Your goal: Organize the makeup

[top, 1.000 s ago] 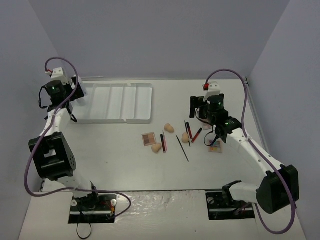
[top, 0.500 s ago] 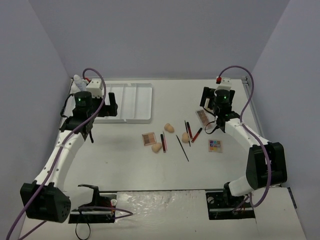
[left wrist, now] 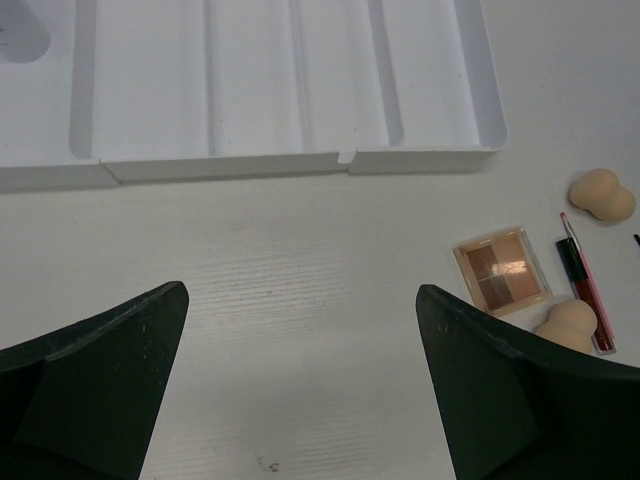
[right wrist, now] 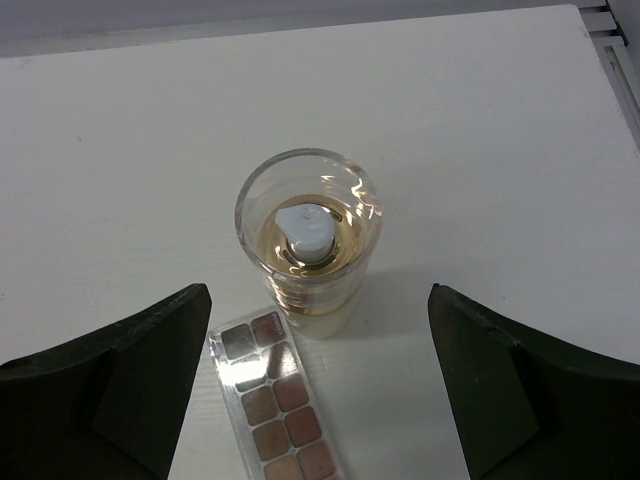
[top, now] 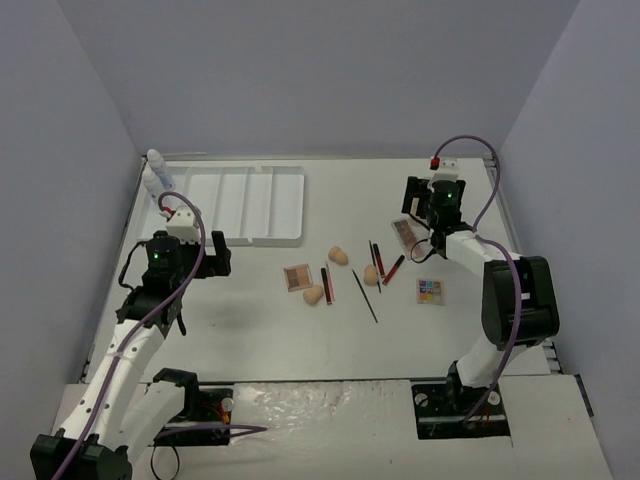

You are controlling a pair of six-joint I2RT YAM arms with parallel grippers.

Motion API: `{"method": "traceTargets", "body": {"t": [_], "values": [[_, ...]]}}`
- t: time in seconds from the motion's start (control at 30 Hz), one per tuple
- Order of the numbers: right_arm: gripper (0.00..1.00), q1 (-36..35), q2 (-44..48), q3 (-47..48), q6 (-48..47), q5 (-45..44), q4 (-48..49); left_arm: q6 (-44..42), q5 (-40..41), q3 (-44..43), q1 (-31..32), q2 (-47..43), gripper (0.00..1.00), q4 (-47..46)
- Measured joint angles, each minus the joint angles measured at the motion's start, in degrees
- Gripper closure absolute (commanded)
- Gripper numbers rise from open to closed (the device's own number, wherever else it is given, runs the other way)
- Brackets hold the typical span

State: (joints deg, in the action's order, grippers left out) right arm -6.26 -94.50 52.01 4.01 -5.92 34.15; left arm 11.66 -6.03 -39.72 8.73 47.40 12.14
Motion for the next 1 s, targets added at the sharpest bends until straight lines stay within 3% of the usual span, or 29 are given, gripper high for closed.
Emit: {"method": "traceTargets", "body": {"t": [0.7, 1.0], "values": [[0.23, 3.30, -5.53, 0.15, -0.55, 7.58, 4.30, 0.44, 2.84, 1.15, 0.26, 1.30, 0.03, -2.14], [0.37, 3.72, -6.72, 0.43, -0.39, 9.16, 5.50, 0.42, 3.13, 1.15, 0.26, 2.28, 0.03, -2.54]]}}
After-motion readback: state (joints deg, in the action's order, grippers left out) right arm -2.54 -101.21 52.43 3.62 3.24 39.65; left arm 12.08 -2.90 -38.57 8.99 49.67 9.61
